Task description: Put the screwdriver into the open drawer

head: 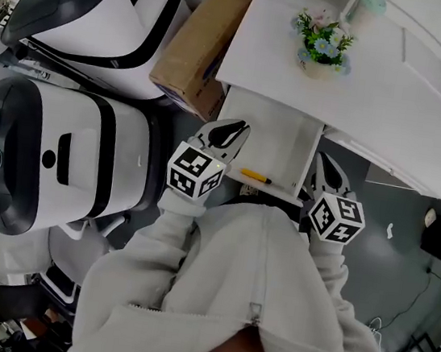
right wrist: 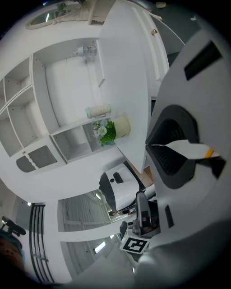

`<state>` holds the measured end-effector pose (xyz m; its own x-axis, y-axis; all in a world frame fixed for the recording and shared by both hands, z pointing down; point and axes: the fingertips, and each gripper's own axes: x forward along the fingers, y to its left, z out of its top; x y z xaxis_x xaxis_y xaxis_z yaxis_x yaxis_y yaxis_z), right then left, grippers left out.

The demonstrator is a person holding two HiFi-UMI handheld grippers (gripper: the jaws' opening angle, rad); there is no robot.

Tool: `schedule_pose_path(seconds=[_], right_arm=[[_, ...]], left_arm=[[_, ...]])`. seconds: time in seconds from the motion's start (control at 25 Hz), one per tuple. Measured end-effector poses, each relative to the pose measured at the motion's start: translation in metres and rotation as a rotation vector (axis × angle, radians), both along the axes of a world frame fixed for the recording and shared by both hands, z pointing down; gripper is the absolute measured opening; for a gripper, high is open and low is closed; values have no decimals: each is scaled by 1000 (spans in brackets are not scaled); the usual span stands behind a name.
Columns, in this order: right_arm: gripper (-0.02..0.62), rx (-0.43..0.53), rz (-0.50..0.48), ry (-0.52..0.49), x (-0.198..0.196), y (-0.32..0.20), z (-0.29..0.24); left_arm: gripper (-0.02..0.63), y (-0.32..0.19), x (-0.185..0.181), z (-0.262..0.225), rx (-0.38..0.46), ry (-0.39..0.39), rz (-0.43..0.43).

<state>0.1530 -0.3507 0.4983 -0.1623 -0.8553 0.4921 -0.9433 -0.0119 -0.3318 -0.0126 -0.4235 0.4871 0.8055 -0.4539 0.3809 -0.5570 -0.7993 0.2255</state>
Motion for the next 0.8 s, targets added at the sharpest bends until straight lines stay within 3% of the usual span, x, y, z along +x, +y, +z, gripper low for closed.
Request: schedule_pose_path(seconds=[0.24, 0.56, 0.8], right_arm=[[32, 137, -3, 39, -7, -17, -25], [32, 214, -35, 136, -8, -24, -40], [32, 225, -45, 144, -10, -22, -41]], left_arm=[[25, -3, -10, -27, 68, 124, -83], [17, -3, -16, -26, 87, 108, -105], [15, -1, -16, -28, 98, 111, -103]])
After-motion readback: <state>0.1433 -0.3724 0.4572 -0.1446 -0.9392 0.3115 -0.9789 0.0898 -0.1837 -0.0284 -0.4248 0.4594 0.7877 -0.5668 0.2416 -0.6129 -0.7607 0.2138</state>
